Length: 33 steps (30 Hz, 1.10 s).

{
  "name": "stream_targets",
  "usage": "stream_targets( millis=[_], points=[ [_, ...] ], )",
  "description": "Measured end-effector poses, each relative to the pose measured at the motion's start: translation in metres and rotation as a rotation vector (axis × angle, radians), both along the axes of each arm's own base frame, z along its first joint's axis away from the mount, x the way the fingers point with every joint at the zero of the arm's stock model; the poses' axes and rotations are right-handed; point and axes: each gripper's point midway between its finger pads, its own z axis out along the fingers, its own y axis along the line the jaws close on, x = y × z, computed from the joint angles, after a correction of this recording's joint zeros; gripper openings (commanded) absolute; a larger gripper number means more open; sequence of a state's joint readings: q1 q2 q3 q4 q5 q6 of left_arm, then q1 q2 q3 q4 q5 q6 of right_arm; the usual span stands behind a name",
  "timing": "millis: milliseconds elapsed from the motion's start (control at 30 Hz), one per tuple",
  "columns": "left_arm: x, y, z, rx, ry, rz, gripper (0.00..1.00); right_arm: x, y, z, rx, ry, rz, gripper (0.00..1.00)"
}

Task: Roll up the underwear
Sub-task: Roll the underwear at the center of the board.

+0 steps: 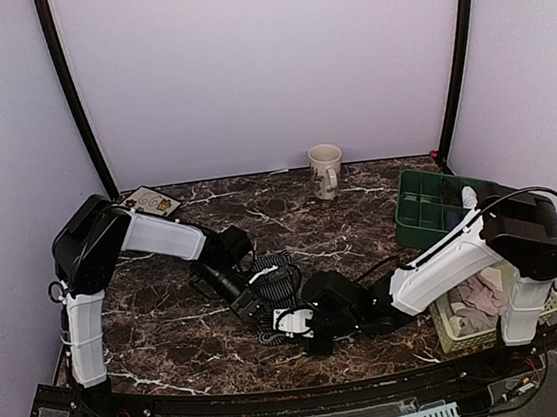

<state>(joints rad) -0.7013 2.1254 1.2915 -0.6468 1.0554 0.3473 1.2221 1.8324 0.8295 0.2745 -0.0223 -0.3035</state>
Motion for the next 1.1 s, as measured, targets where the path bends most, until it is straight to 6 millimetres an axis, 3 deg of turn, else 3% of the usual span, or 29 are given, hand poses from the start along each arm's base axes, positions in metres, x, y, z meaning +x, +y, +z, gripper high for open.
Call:
stream_targets(
  millis=[100,267,433,633,900,1100],
  points=[
    [0.017,0.015,0.013,0.006,-0.07,0.059,0.44,-0.004,0.001,0.001,-0.008,0.047,0.017,0.0],
    [0.048,0.046,0.055,-0.019,-0.313,0.183,0.45,-0.016,0.003,0.003,-0.009,0.186,0.04,0.0],
    [0.052,0.074,0.085,-0.021,-0.617,0.276,0.46,-0.033,0.007,0.007,0.005,0.405,0.046,0.0],
    [0.025,0.093,0.093,-0.033,-0.892,0.307,0.48,-0.037,0.01,0.005,0.022,0.709,-0.009,0.0],
    [-0.052,0.056,0.075,-0.112,-1.073,0.054,0.48,-0.027,0.011,0.003,0.07,1.081,-0.048,0.0],
    [-0.064,0.036,0.043,-0.085,-1.145,-0.069,0.48,-0.023,0.01,0.003,0.091,1.237,-0.042,0.0]
  ],
)
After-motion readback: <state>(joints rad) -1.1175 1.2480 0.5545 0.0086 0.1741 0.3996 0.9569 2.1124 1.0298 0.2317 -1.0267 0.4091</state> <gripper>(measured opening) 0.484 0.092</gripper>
